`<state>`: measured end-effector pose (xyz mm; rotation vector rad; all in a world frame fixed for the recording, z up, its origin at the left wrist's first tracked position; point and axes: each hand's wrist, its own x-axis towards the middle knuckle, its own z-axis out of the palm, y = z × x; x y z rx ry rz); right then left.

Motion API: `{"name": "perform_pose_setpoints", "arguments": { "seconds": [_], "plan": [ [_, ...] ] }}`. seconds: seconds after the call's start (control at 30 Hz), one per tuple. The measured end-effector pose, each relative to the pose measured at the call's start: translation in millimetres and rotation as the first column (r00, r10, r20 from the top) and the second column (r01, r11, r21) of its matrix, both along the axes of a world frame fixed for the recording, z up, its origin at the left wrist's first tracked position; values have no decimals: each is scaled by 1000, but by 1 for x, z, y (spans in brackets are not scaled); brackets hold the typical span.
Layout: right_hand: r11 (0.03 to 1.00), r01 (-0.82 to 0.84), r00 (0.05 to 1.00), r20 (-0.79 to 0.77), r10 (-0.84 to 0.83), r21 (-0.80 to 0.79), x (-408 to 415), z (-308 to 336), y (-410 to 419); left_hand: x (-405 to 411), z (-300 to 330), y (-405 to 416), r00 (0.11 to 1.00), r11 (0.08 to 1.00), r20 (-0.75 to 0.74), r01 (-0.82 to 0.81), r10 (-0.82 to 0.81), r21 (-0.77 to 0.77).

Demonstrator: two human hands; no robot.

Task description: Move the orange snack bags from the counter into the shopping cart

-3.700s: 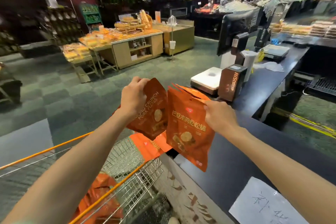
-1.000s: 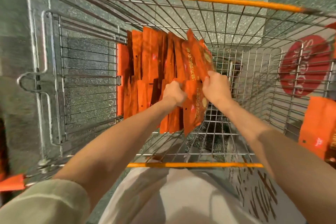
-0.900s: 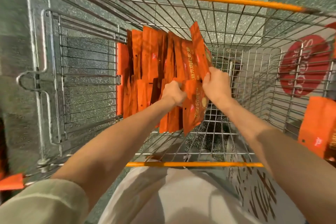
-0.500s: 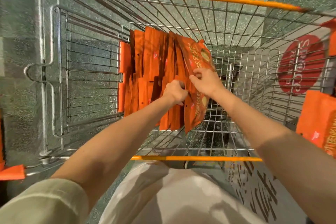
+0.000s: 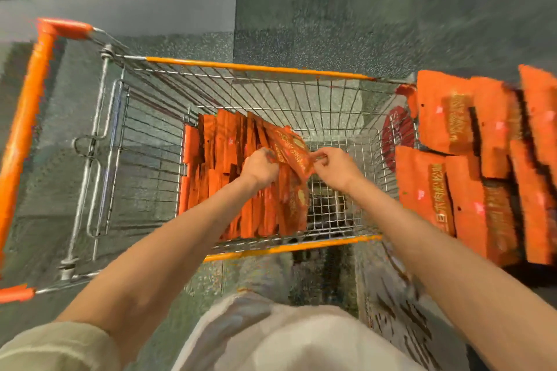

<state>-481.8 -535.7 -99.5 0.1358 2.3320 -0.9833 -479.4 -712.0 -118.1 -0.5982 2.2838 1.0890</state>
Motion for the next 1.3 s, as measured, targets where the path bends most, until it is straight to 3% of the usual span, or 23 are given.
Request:
{"name": "perform_pose_setpoints", "arguments": {
  "seconds": [0.27,0.73,1.03,1.3],
  "plan": [
    [994,100,955,-283,-85,38,89,93,44,60,77,35,966,989,-230,133,-116,58],
    [924,375,819,-438,-371,-80,251,189,131,139,159,148,886,911,-405,339,-226,235],
    [677,709,545,-457,-703,-197,340,215,218,169,191,263,743,731,-497,625,-448,275],
    [537,823,415,-449,-791,-184,363,213,286,167,199,355,589,587,-569,780,-573,217]
  ]
}}
